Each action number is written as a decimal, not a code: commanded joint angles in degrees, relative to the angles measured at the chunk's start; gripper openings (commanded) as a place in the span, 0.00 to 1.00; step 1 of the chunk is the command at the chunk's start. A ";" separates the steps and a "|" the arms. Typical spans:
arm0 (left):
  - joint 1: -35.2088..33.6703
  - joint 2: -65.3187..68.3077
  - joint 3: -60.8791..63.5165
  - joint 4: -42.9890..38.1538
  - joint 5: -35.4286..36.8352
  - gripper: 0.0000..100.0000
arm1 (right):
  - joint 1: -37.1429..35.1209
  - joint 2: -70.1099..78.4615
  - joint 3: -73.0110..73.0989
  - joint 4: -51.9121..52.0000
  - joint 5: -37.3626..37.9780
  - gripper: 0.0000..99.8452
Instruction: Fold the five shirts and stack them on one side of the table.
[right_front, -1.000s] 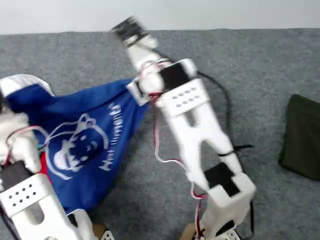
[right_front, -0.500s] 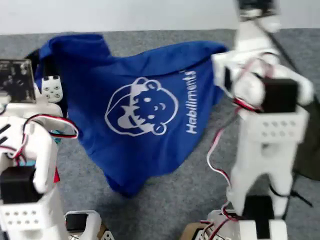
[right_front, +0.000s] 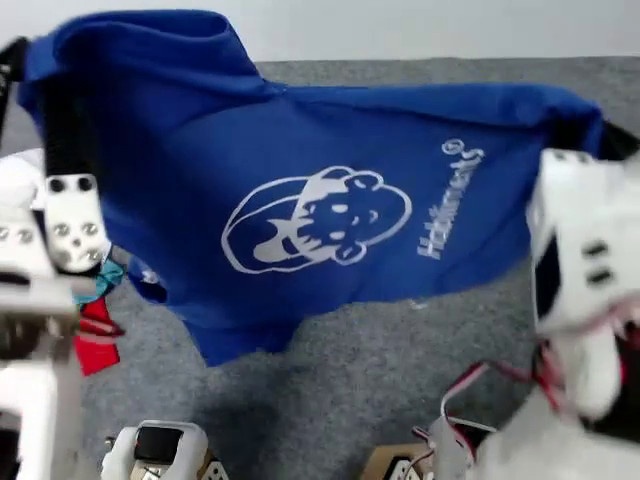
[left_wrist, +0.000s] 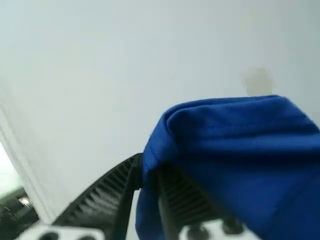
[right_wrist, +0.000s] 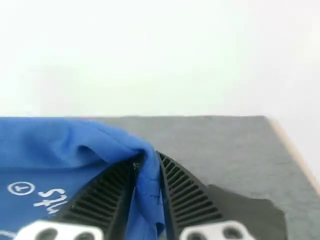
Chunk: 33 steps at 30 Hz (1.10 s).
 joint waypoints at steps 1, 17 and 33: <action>0.00 0.18 -5.58 -0.35 -5.27 0.00 | 3.12 -5.23 -2.02 1.19 -0.26 0.01; 0.00 -0.18 -15.96 5.80 -14.77 0.00 | 4.97 -18.86 -0.18 7.78 6.51 0.01; 0.00 0.97 20.53 7.47 -14.51 0.00 | 4.62 -19.12 51.25 -22.81 6.33 0.01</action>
